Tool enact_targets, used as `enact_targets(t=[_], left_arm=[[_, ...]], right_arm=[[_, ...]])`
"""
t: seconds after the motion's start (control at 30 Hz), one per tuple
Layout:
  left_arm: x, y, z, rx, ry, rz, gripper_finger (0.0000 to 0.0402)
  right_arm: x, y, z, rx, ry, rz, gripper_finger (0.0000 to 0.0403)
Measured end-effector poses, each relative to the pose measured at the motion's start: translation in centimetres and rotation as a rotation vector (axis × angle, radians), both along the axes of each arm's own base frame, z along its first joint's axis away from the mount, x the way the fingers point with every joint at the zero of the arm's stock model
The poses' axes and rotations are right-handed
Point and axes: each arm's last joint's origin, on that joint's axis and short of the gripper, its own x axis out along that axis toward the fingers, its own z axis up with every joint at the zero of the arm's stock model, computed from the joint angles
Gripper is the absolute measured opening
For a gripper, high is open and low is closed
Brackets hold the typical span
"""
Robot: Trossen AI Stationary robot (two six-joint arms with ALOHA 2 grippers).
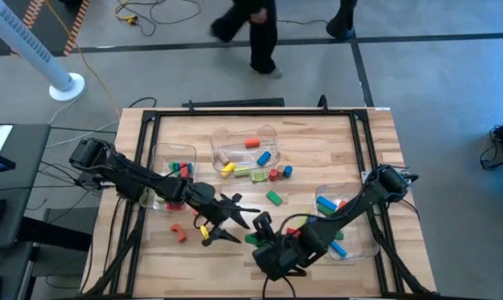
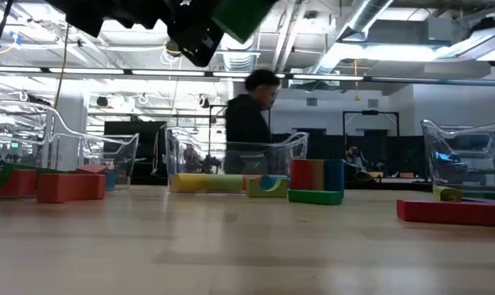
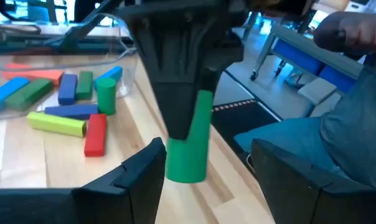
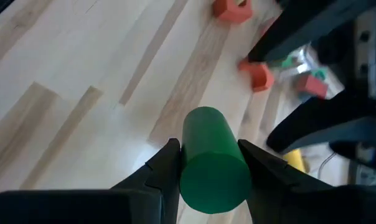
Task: Sort blocks by size
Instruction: Put the green cylindrical block into the top transparent bin
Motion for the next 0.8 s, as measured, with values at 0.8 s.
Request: enact_targets(t=[0.8], left_arm=[[-0.1, 0.0, -0.3, -0.001, 0.036, 0.0, 0.0229]], right_arm=[[2.4, -1.7, 1.1, -0.076, -0.125, 0.063, 0.0162]])
